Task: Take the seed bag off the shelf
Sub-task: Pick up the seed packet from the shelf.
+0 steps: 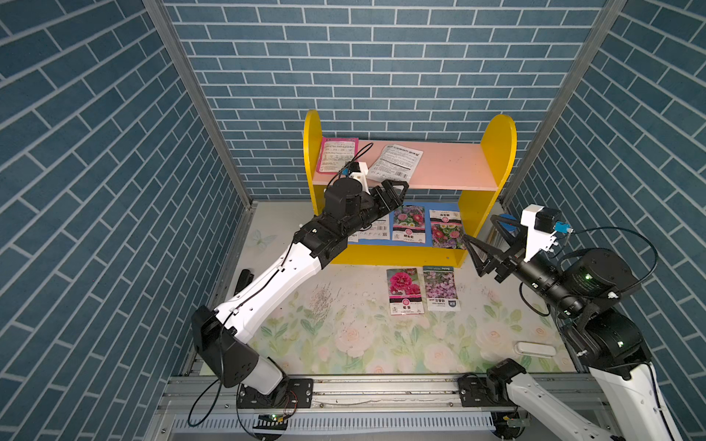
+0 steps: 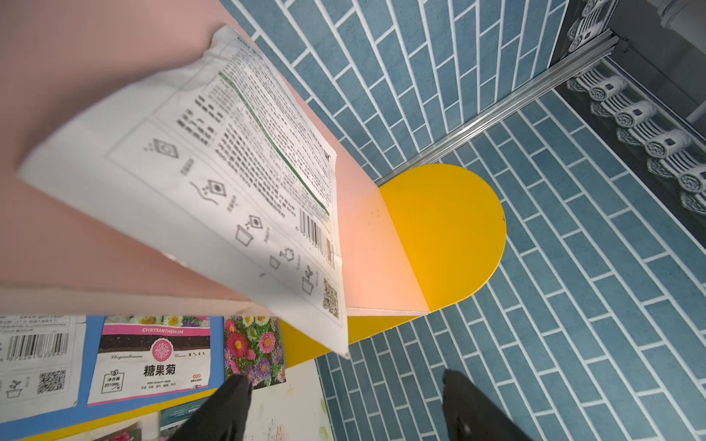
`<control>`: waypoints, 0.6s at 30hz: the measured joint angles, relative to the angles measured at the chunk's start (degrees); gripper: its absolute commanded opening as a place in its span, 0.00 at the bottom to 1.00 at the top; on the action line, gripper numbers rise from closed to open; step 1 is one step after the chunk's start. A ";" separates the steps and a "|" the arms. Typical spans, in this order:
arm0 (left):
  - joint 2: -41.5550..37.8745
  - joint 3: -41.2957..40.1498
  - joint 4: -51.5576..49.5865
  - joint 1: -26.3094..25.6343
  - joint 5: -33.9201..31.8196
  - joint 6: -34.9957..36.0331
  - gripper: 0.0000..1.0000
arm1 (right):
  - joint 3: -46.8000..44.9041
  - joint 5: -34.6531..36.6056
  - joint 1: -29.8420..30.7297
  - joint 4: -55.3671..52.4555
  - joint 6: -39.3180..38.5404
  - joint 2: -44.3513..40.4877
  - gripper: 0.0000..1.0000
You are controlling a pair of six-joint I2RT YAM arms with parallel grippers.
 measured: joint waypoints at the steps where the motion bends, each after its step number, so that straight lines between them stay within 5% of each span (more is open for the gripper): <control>1: 0.28 0.22 0.02 0.07 0.20 -0.15 0.74 | 0.00 0.09 0.00 -0.02 0.00 0.00 0.96; 18: 4.94 4.04 1.44 2.10 3.28 -1.68 0.51 | 0.00 0.70 0.00 -0.09 -0.15 0.11 0.96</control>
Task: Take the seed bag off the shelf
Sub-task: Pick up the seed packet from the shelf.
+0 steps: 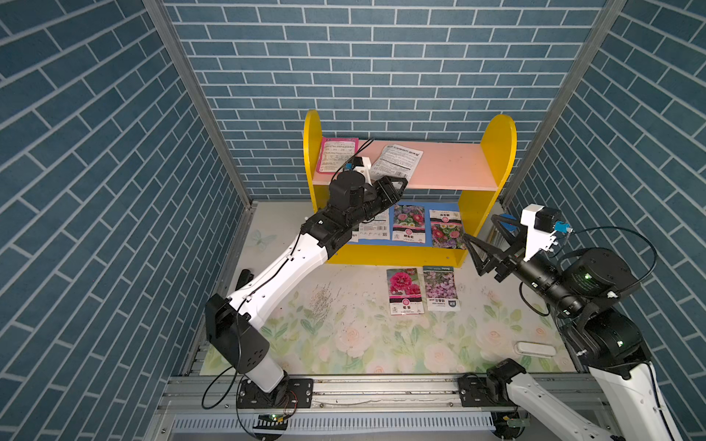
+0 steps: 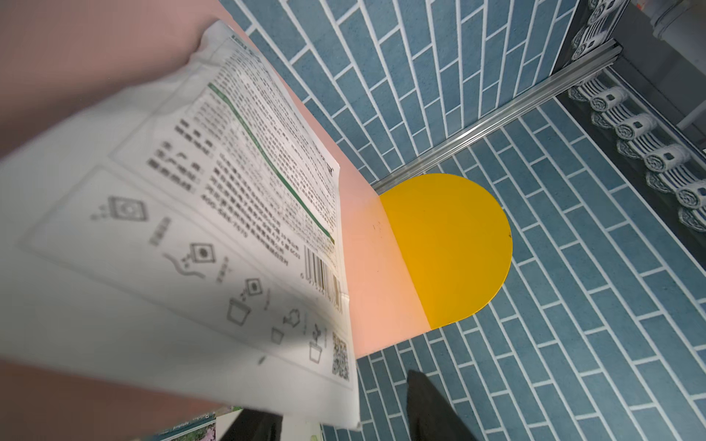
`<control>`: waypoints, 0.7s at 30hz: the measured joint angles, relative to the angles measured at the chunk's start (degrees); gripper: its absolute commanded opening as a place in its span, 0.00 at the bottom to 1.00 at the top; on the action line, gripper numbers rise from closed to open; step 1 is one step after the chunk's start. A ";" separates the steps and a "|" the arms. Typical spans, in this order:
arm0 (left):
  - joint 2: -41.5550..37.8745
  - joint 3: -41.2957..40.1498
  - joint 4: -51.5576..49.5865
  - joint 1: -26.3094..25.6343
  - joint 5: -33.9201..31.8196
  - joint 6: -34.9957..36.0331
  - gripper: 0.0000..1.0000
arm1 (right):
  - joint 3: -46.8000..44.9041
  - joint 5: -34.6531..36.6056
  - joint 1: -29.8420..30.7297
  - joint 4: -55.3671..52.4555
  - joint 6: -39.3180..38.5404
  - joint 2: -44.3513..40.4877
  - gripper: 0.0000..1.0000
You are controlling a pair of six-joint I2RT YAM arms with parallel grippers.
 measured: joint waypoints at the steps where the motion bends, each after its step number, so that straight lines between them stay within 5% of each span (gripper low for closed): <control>1: 0.11 0.00 0.00 0.09 0.15 -0.15 0.49 | 0.00 0.09 0.00 -0.02 0.00 0.00 0.96; 7: 1.11 0.61 -0.44 0.66 1.31 -0.81 0.37 | 0.00 0.31 0.00 -0.04 0.00 0.00 0.96; 13: 1.90 1.09 -1.14 1.18 3.89 -1.64 0.14 | 0.00 0.35 0.00 -0.07 0.00 -0.04 0.96; 21: 1.88 1.25 1.86 1.49 5.66 -1.64 0.02 | -0.20 0.42 0.00 -0.04 0.00 -0.70 0.96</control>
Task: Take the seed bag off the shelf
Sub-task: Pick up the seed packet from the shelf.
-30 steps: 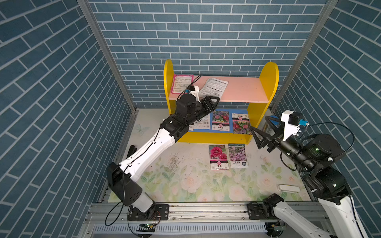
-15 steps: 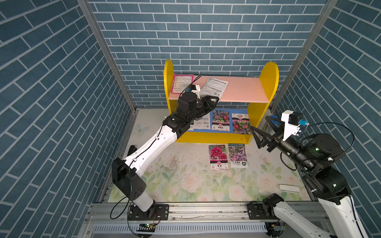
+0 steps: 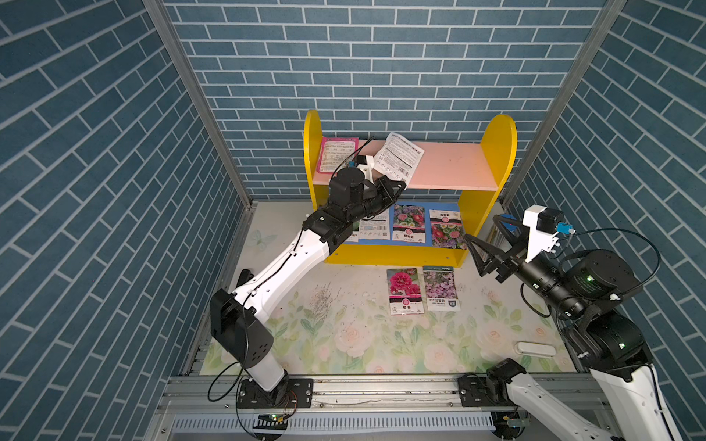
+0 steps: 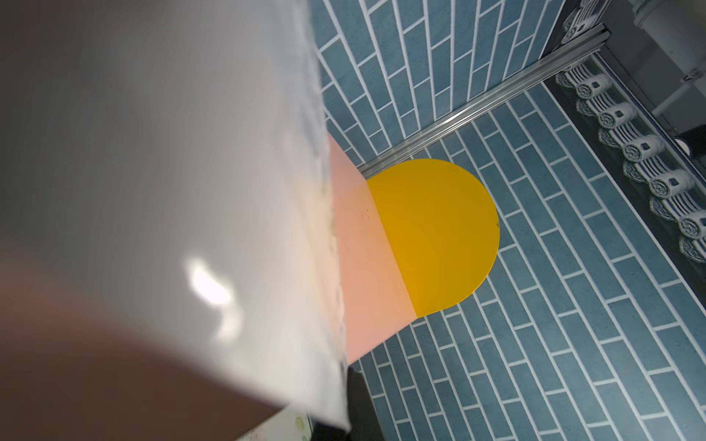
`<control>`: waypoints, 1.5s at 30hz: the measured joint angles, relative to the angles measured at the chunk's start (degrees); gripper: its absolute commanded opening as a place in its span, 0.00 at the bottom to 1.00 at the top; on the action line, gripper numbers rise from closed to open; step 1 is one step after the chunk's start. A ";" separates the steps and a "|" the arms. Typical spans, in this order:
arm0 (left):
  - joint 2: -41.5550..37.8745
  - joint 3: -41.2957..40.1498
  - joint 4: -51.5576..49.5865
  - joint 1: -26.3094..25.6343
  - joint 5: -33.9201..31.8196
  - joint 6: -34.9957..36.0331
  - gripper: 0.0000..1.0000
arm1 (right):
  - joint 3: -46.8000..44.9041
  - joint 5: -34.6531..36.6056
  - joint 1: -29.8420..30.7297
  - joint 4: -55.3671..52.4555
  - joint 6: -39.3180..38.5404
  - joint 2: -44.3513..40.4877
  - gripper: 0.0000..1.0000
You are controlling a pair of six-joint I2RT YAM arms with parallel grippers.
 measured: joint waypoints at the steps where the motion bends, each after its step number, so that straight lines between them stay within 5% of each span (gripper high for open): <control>1: -0.11 -0.28 0.50 0.22 -0.02 -0.04 0.00 | -0.07 -0.02 0.00 0.00 0.00 -0.07 0.97; 9: -2.71 -4.15 4.04 0.68 1.01 2.36 0.00 | -6.29 -1.16 0.00 4.68 3.76 -1.14 0.94; 19: -14.88 -16.37 15.96 -0.57 6.27 10.23 0.00 | -23.32 -8.74 0.00 30.05 23.04 1.64 0.90; 32: -22.36 -27.56 27.65 -7.76 8.59 16.22 0.00 | -23.67 -18.23 0.00 65.61 42.73 16.90 0.81; 45: -22.38 -27.54 27.85 -12.39 6.58 20.94 0.00 | -18.29 -21.59 0.00 78.62 49.75 21.92 0.58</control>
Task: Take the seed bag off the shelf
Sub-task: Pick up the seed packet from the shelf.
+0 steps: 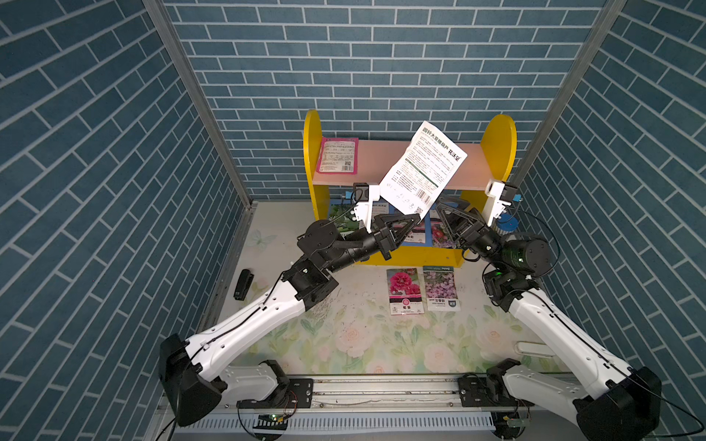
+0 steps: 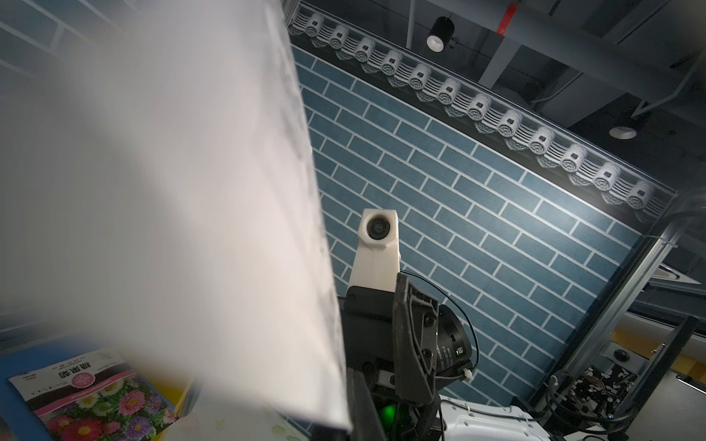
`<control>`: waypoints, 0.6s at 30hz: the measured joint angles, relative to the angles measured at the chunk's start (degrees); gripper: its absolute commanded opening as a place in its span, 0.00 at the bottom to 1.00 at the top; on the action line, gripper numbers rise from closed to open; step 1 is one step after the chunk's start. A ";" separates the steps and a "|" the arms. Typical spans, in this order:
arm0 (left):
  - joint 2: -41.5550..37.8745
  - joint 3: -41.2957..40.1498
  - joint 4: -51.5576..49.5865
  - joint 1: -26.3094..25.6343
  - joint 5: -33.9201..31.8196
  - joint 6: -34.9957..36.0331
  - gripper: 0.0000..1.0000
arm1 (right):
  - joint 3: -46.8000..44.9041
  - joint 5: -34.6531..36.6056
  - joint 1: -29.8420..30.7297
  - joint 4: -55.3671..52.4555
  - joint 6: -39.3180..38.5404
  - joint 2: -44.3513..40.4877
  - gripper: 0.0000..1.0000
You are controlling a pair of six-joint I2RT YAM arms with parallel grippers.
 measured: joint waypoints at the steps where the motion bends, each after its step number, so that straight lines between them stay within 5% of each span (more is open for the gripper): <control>1: 0.00 0.00 0.02 -0.09 -0.13 0.20 0.00 | 0.39 -0.04 0.00 0.26 0.02 0.09 0.55; 18: 0.00 0.00 -0.52 -1.01 -1.16 1.99 0.03 | 3.61 -0.15 -0.24 1.27 0.26 2.84 0.00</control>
